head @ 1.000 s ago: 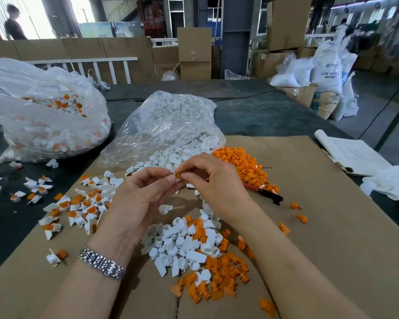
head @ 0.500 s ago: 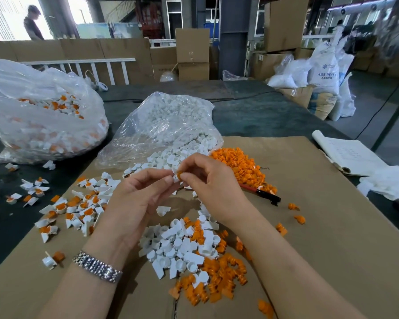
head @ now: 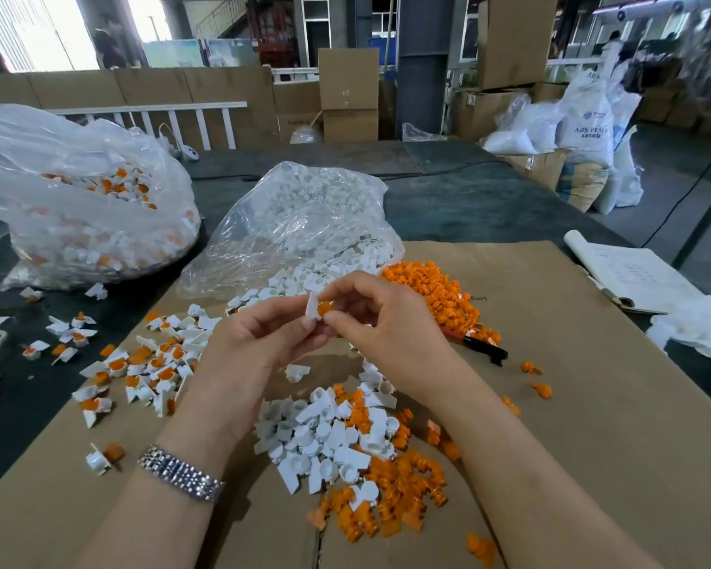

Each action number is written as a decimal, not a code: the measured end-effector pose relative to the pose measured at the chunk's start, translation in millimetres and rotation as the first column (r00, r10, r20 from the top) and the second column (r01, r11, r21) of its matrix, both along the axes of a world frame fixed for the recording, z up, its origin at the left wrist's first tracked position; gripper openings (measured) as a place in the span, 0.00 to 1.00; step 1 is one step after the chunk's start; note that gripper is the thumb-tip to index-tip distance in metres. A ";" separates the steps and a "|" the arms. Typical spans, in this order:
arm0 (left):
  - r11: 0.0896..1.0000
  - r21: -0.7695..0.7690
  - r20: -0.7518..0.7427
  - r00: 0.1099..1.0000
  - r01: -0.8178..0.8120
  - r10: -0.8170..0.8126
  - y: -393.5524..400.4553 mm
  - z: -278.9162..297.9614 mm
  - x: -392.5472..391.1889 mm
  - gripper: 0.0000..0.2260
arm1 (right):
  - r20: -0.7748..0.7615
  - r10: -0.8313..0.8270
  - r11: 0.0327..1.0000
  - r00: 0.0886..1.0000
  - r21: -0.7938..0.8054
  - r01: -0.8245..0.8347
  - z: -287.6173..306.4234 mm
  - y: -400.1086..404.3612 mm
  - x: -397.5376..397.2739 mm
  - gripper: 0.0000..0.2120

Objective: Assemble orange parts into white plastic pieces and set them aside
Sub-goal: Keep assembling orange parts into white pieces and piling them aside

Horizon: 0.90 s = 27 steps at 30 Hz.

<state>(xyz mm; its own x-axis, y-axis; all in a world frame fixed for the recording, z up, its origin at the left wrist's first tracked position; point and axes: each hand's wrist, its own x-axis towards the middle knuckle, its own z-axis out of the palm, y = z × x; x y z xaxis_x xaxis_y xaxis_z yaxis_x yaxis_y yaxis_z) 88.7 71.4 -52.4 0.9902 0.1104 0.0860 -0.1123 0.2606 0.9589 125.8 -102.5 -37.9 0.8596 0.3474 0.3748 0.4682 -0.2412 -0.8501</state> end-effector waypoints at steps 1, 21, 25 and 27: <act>0.999 -0.048 -0.012 1.000 0.007 -0.007 1.4 -0.1 0.8 0.10 | 0.008 0.014 1.000 1.000 -0.004 -0.014 0.6 -0.8 -0.4 0.09; 0.999 0.042 0.030 0.999 0.017 -0.018 1.7 2.4 -2.4 0.12 | 0.117 -0.006 0.999 0.993 -0.045 0.011 1.9 -3.4 -3.0 0.10; 0.998 -0.053 -0.018 0.999 0.031 -0.032 2.1 4.0 -2.2 0.09 | 0.175 -0.055 0.997 0.983 -0.051 0.064 0.7 -2.6 -2.9 0.09; 0.993 -0.110 -0.048 0.997 0.052 -0.058 1.5 5.6 -2.1 0.06 | 0.196 -0.066 0.996 0.978 -0.049 0.077 -0.1 -2.1 -1.8 0.09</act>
